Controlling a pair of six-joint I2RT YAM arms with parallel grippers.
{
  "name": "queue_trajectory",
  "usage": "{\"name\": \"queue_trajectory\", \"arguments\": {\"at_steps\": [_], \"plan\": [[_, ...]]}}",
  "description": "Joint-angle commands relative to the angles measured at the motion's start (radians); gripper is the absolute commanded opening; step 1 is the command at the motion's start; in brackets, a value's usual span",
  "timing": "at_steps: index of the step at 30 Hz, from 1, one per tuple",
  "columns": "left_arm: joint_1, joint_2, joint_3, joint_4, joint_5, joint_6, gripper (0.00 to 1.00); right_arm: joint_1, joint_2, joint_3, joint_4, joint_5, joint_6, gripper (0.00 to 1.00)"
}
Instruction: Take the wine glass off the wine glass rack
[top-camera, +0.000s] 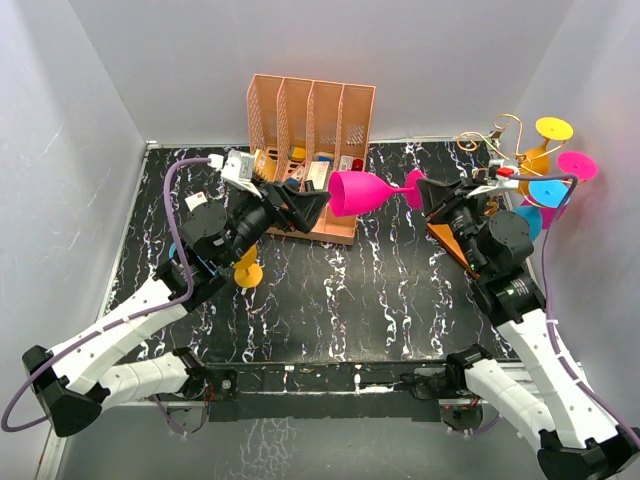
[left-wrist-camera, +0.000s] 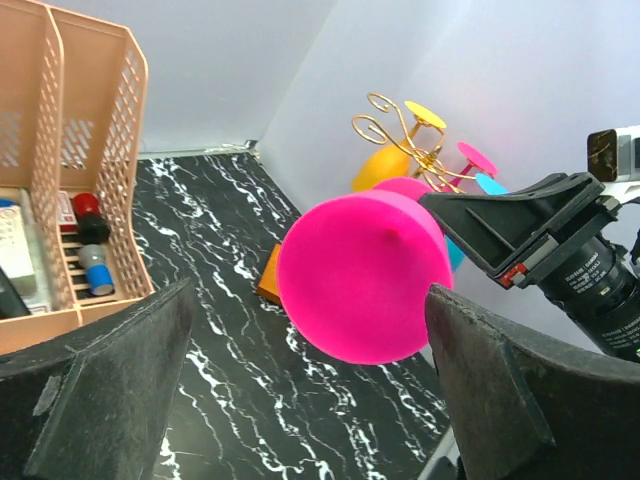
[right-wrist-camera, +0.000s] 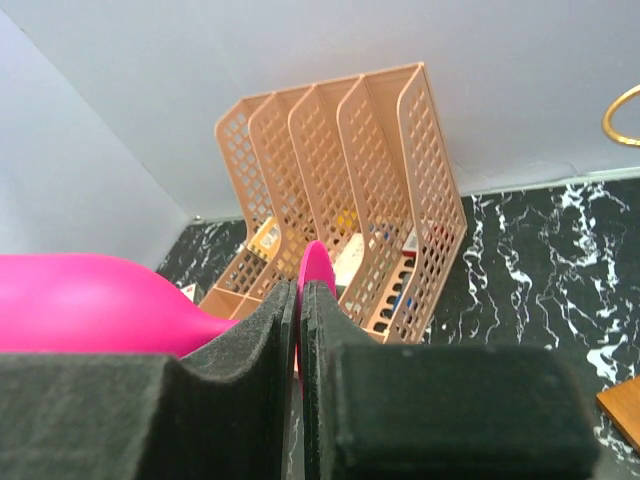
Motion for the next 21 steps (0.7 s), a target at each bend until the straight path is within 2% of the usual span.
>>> {"name": "queue_trajectory", "arguments": {"at_steps": [1,6,8,10,14,21], "plan": [[-0.004,0.018,0.018,0.031,0.043,-0.158,0.91,-0.002,-0.040,-0.006,0.141,0.002,0.018,0.08],[-0.004,0.067,0.022,0.082,0.155,-0.202,0.86,-0.002,-0.047,-0.012,0.140,-0.011,-0.012,0.08],[-0.004,0.119,0.085,-0.001,0.194,-0.203,0.80,-0.002,-0.050,-0.024,0.138,-0.029,-0.017,0.08],[-0.004,0.159,0.142,-0.087,0.213,-0.206,0.71,-0.003,-0.062,-0.039,0.137,-0.036,-0.021,0.08],[-0.003,0.178,0.174,-0.140,0.231,-0.211,0.57,-0.002,-0.105,-0.084,0.138,-0.032,-0.024,0.08],[-0.003,0.181,0.207,-0.285,0.244,-0.202,0.17,-0.002,-0.148,-0.151,0.124,-0.069,-0.006,0.08]]}}
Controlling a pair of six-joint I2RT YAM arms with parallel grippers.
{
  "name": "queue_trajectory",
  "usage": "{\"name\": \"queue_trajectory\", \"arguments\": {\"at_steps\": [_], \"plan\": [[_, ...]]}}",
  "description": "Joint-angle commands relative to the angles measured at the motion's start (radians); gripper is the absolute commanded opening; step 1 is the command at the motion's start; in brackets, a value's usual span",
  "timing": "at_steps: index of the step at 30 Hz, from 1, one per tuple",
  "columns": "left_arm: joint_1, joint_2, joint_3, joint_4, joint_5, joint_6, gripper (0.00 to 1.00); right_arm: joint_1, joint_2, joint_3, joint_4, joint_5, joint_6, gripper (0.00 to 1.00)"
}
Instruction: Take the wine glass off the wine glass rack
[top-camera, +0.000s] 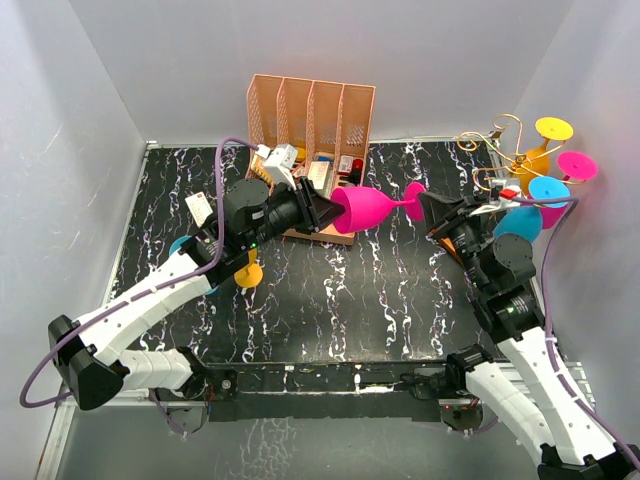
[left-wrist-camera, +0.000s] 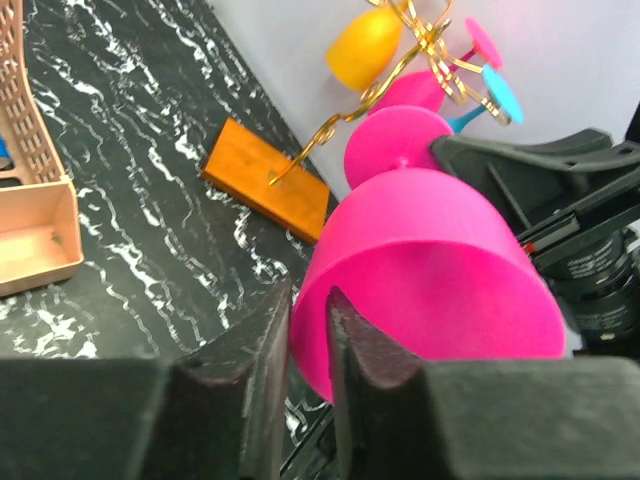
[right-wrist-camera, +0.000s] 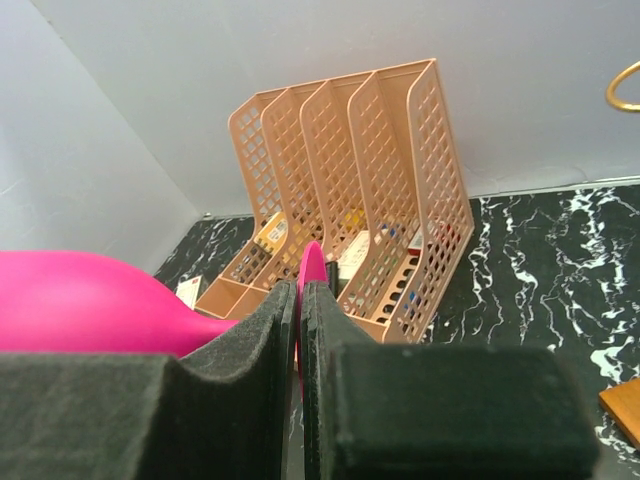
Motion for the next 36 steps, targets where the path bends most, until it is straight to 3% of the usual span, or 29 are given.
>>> {"name": "queue_trajectory", "arguments": {"at_steps": [1,3,4,8,10,13,19,25,31,36], "plan": [[-0.003,-0.021,0.058,-0.109,0.045,0.002,0.11,0.000,-0.030,-0.032,0.042,-0.039,0.010,0.08],[-0.003,-0.026,0.055,-0.152,0.040,0.002,0.02,0.000,-0.036,-0.046,0.032,-0.045,0.001,0.12],[-0.003,-0.030,0.054,-0.179,0.027,0.002,0.00,0.000,-0.038,-0.049,0.021,-0.045,-0.017,0.21],[-0.003,-0.046,0.060,-0.334,-0.036,0.018,0.00,0.000,-0.043,-0.026,-0.067,0.032,-0.146,0.78],[-0.003,-0.048,0.070,-0.426,-0.079,0.032,0.00,-0.001,-0.049,-0.012,-0.101,0.086,-0.190,0.92],[-0.003,-0.015,0.120,-0.604,-0.170,0.054,0.00,-0.001,-0.063,-0.008,-0.107,0.120,-0.202,0.97],[-0.001,0.176,0.318,-0.906,-0.299,0.090,0.00,-0.001,-0.036,-0.030,-0.066,0.077,-0.185,0.97],[0.044,0.328,0.443,-1.014,-0.310,0.159,0.00,-0.001,0.010,-0.030,-0.044,0.019,-0.155,0.97],[0.192,0.356,0.405,-1.008,-0.120,0.174,0.00,0.000,0.021,-0.027,-0.053,0.029,-0.161,0.97],[0.207,0.353,0.405,-1.061,-0.206,0.187,0.00,0.000,0.045,-0.024,-0.050,0.035,-0.167,0.97]]}}
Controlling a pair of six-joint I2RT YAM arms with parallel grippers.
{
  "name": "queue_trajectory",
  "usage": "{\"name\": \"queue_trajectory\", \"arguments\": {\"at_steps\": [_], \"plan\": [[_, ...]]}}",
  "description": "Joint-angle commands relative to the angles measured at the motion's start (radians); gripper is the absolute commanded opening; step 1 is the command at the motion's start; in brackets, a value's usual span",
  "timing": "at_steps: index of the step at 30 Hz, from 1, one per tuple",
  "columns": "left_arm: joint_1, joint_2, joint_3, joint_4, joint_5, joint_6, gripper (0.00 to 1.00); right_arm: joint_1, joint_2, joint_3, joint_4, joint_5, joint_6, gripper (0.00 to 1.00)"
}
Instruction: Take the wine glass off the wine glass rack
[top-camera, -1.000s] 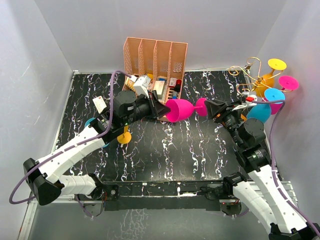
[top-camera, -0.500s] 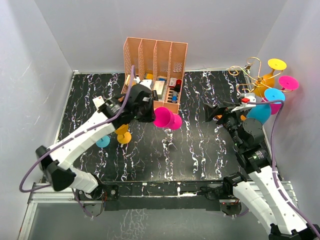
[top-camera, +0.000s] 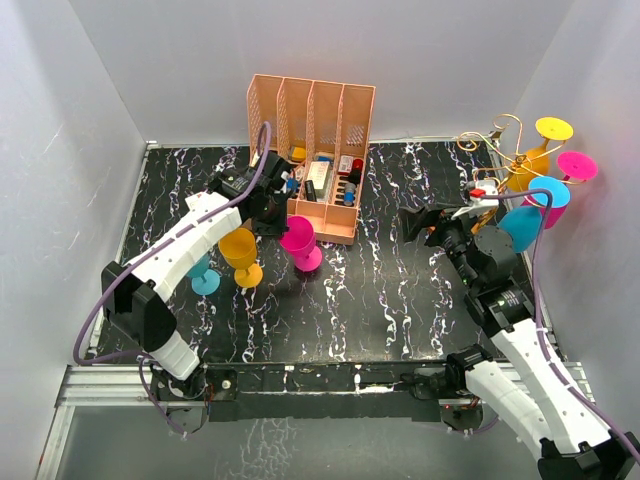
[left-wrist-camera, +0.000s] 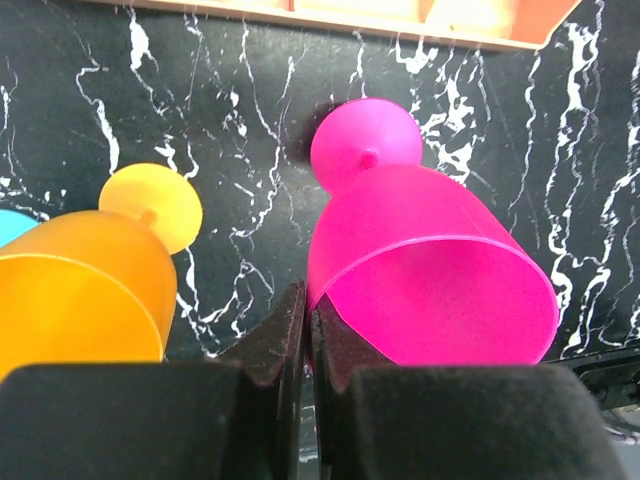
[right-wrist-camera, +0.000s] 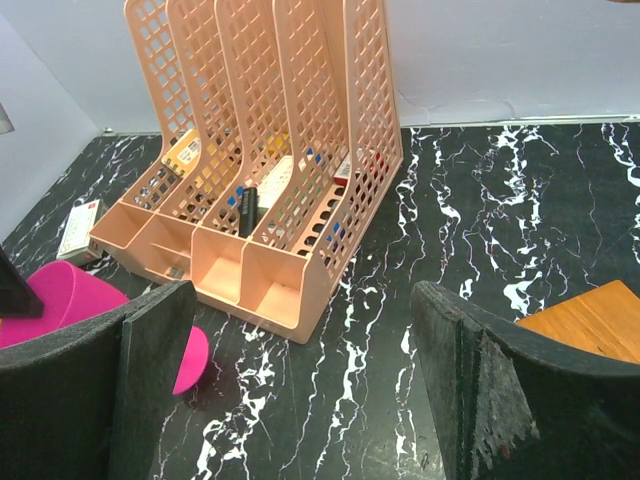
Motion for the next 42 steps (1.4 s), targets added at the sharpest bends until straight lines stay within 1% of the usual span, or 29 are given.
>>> {"name": "queue_trajectory", "arguments": {"at_steps": [1,10,20,24,25,26,29,35,39,42], "plan": [[0.002,-0.041,0.002,-0.079,-0.027,0.031,0.00,0.002,0.021,0.029,0.060,0.002,-0.007,0.97],[0.015,-0.023,0.002,-0.118,-0.116,0.061,0.00,0.001,0.080,0.051,0.063,-0.015,-0.002,0.97],[0.027,-0.040,-0.080,-0.069,-0.102,0.067,0.00,0.002,0.090,0.066,0.051,-0.032,0.014,0.97],[0.033,-0.030,-0.088,-0.063,-0.098,0.069,0.00,0.002,0.092,0.089,0.042,-0.038,0.014,0.97],[0.035,-0.029,-0.088,-0.061,-0.091,0.071,0.02,0.002,0.091,0.093,0.040,-0.038,0.013,0.97],[0.034,-0.029,-0.085,-0.059,-0.087,0.073,0.08,0.002,0.092,0.096,0.039,-0.037,0.012,0.97],[0.034,-0.035,-0.057,-0.075,-0.098,0.080,0.19,0.002,0.098,0.107,0.035,-0.033,0.010,0.97],[0.035,-0.105,0.018,-0.055,-0.122,0.109,0.43,0.002,0.127,0.171,-0.013,-0.034,-0.001,0.97],[0.034,-0.143,0.076,-0.011,-0.110,0.119,0.53,0.001,0.120,0.173,-0.017,-0.025,-0.006,0.97],[0.034,-0.195,0.065,0.063,-0.143,0.121,0.59,0.002,0.123,0.174,-0.026,-0.024,-0.005,0.97]]}}
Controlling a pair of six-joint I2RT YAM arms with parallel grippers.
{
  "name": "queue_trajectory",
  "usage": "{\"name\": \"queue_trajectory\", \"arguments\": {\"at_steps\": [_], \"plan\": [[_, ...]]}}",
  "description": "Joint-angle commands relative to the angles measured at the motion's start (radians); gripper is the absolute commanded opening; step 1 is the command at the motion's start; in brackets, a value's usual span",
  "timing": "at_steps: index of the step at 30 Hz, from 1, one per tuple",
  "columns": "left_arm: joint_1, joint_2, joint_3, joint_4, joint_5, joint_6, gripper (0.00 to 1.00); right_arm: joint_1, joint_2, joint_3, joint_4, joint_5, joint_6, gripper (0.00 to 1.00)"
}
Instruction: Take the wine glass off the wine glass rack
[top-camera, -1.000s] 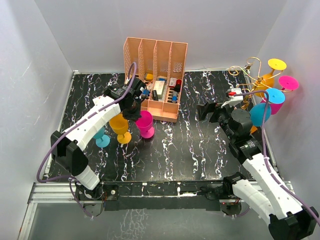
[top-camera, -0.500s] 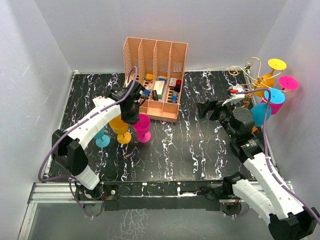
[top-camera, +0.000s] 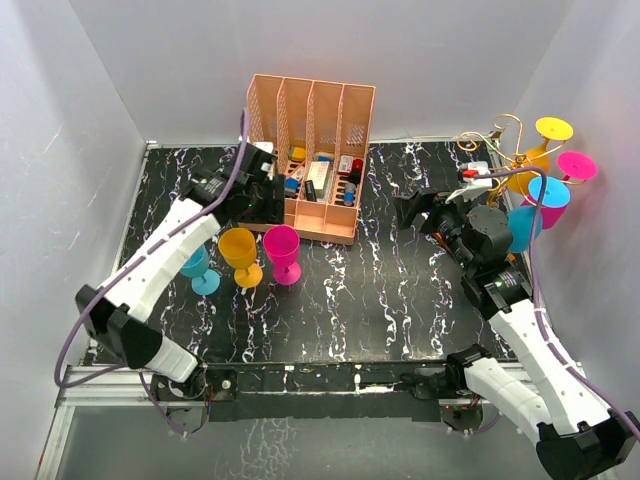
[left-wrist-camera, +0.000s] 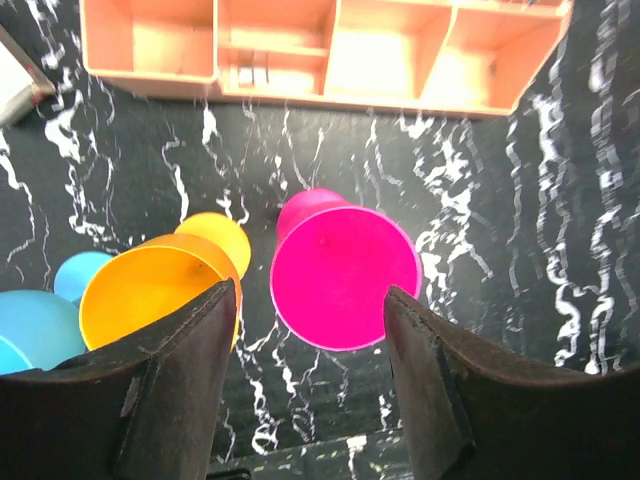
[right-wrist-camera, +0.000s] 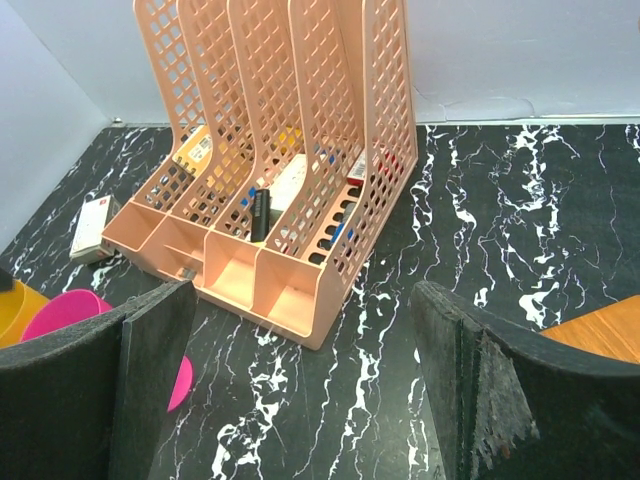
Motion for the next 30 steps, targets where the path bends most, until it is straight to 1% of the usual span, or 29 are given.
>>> {"name": "queue_trajectory", "arguments": {"at_steps": [1,4,7,9,11,14,15,17,20,24,30], "plan": [[0.006,-0.131,0.019,0.110,-0.054,0.020,0.60,0.002,-0.006,0.053,0.003,0.005,-0.014,0.97],[0.006,-0.216,-0.020,0.257,-0.073,0.023,0.62,0.002,0.002,0.071,-0.015,0.003,-0.015,0.97],[0.007,-0.305,-0.071,0.447,-0.083,0.030,0.68,0.002,0.016,0.107,-0.045,-0.004,-0.013,0.96],[0.007,-0.386,-0.140,0.618,-0.074,0.039,0.73,0.002,0.021,0.131,-0.066,-0.007,-0.011,0.96],[0.007,-0.450,-0.232,0.807,-0.057,0.046,0.80,0.002,0.024,0.147,-0.084,-0.007,-0.010,0.96],[0.008,-0.508,-0.363,1.076,-0.033,0.055,0.87,0.001,0.025,0.163,-0.109,0.002,-0.007,0.96],[0.007,-0.515,-0.399,1.127,-0.026,0.065,0.89,0.002,0.025,0.170,-0.122,0.006,-0.005,0.96],[0.007,-0.516,-0.429,1.187,-0.021,0.099,0.92,0.001,0.028,0.187,-0.146,0.014,-0.003,0.96],[0.008,-0.507,-0.461,1.225,-0.027,0.155,0.95,0.002,0.040,0.228,-0.179,0.025,-0.003,0.96],[0.008,-0.506,-0.521,1.268,-0.038,0.235,0.96,0.002,0.065,0.273,-0.214,0.038,-0.004,0.96],[0.007,-0.563,-0.648,1.364,-0.107,0.276,0.97,0.001,0.141,0.358,-0.263,0.033,-0.037,0.96]]}}
